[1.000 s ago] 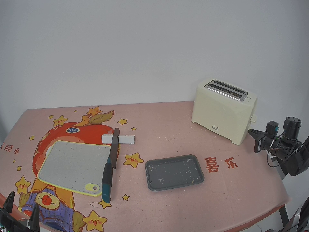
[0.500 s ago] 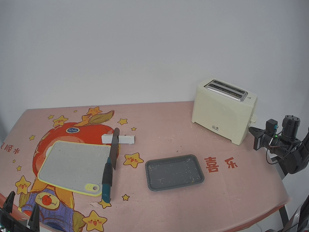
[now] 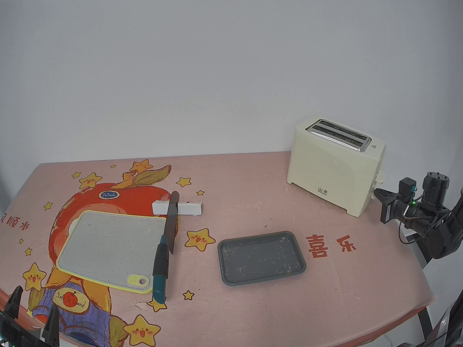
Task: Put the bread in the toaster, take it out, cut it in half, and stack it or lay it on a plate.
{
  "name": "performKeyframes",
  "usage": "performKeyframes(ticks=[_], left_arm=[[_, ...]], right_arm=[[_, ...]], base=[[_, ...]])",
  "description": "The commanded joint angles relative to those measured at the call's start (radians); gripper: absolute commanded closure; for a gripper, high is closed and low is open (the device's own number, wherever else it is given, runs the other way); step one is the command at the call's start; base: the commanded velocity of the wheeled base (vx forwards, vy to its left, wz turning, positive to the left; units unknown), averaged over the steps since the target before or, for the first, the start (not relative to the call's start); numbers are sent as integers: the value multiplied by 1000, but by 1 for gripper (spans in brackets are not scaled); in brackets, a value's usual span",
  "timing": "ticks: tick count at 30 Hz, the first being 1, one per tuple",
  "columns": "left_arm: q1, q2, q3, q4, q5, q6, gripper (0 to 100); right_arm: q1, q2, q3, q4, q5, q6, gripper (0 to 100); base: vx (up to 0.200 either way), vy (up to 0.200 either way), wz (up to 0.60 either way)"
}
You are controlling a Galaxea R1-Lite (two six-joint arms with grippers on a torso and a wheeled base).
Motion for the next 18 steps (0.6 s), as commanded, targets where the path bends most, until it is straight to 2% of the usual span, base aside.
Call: performKeyframes(ticks=[1, 18], left_arm=[[0, -16, 18, -1, 0, 0, 0], [0, -16, 18, -1, 0, 0, 0]], right_arm=[[1, 5, 4, 3, -2, -1, 100], [-4, 3, 12, 4, -3, -4, 100]], base=[[0, 0, 0], [0, 0, 0]])
